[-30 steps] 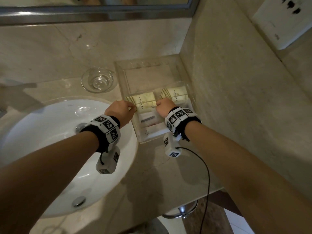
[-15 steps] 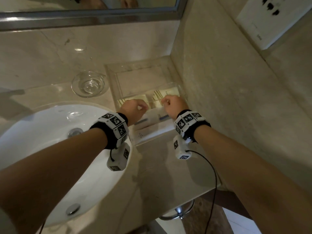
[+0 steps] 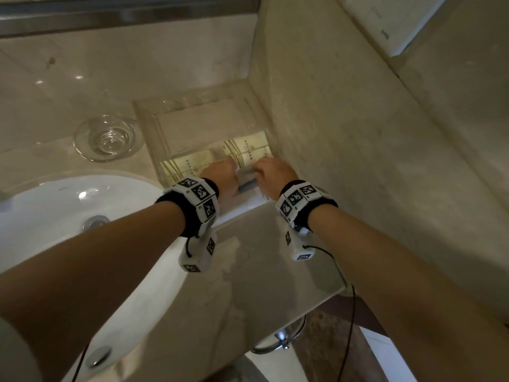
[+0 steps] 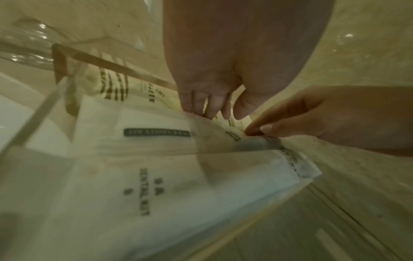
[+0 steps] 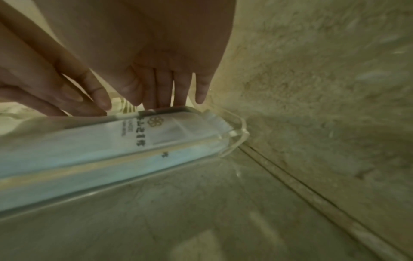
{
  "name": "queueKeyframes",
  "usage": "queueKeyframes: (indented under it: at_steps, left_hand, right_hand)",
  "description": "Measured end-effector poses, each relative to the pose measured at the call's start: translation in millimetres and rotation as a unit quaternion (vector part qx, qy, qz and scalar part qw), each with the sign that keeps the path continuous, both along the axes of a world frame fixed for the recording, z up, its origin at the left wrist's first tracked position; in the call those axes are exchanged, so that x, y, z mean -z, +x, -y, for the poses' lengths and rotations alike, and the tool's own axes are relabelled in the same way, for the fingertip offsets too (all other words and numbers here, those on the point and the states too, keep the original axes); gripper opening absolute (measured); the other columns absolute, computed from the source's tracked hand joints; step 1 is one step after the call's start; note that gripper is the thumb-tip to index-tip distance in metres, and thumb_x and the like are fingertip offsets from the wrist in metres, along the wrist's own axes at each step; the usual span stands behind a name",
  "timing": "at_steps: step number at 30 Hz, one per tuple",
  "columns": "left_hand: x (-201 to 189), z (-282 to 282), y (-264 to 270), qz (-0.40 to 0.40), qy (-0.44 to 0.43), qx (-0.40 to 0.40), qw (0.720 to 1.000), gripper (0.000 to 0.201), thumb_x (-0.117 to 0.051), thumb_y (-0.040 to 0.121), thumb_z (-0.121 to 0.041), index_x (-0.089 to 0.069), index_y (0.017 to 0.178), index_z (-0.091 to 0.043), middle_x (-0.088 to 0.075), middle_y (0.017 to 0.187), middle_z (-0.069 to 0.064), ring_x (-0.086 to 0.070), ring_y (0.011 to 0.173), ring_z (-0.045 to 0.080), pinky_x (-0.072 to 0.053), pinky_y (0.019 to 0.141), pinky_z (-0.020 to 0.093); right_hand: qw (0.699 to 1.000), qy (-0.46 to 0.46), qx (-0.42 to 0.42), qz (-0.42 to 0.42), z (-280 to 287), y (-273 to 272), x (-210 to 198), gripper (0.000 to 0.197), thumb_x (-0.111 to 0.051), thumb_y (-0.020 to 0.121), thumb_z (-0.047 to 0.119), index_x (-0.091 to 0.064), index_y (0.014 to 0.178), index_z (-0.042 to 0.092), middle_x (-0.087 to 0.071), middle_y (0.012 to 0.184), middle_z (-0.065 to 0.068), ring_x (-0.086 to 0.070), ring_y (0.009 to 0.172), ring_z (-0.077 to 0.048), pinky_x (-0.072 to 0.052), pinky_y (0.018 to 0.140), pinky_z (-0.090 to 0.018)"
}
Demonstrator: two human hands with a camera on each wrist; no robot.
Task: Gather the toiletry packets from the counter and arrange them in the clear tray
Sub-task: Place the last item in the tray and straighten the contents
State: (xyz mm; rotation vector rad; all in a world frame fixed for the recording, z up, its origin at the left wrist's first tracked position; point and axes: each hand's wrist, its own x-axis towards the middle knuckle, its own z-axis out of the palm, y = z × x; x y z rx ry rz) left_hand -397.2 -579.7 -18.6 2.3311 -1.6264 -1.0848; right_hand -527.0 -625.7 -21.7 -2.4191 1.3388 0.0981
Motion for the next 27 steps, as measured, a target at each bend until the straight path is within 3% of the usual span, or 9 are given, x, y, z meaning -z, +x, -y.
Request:
queueKeyframes:
  at_steps: [6,11,17,20,27]
  left_hand:
    - [6,4,-6,0.029,-0.008,-0.019,0.999,0.03,-0.041,0.088,-0.014,-0.049,0.116,-0.009,-0.059,0.115,0.018,-0.058,0.098,0.036,-0.05,0.086,0.043]
    - [10,3,-3,-0.014,-0.012,-0.025,1.0,0.029,-0.039,0.087,-0.015,-0.049,0.114,-0.011,-0.056,0.117,0.015,-0.055,0.095,0.032,-0.042,0.074,0.034]
    - [13,0,0,-0.026,-0.021,-0.025,0.999,0.033,-0.04,0.087,-0.011,-0.048,0.119,-0.009,-0.053,0.125,0.015,-0.055,0.104,0.031,-0.041,0.077,0.033]
    - [13,1,-1,-0.025,-0.019,-0.028,0.999,0.037,-0.039,0.088,-0.01,-0.045,0.124,-0.007,-0.048,0.132,0.015,-0.051,0.113,0.031,-0.037,0.08,0.031]
    - [14,2,-2,-0.028,-0.009,-0.023,0.999,0.038,-0.043,0.089,-0.016,-0.043,0.126,-0.01,-0.043,0.135,0.014,-0.048,0.116,0.032,-0.038,0.084,0.033]
  right_hand:
    - [1.0,0.003,-0.005,-0.006,0,-2,0,0.035,-0.041,0.092,0.012,-0.065,0.117,0.012,-0.065,0.113,-0.009,-0.059,0.104,-0.027,-0.047,0.094,-0.037]
    - [1.0,-0.011,-0.028,-0.008,0,-1,4,0.031,-0.042,0.094,0.012,-0.066,0.113,0.012,-0.066,0.116,-0.005,-0.057,0.108,-0.023,-0.038,0.101,-0.034]
    - [1.0,-0.01,0.0,0.0,2,1,7,0.03,-0.045,0.094,0.025,-0.071,0.094,0.009,-0.07,0.096,-0.009,-0.061,0.092,-0.027,-0.044,0.09,-0.034]
    - [1.0,-0.002,-0.016,-0.01,3,0,6,0.032,-0.044,0.095,0.029,-0.071,0.095,0.01,-0.071,0.097,-0.009,-0.061,0.094,-0.027,-0.043,0.093,-0.036]
    - [0.999,-0.014,-0.042,-0.005,1,-3,5,0.031,-0.046,0.095,0.026,-0.07,0.102,0.008,-0.07,0.104,-0.008,-0.059,0.102,-0.025,-0.039,0.096,-0.034]
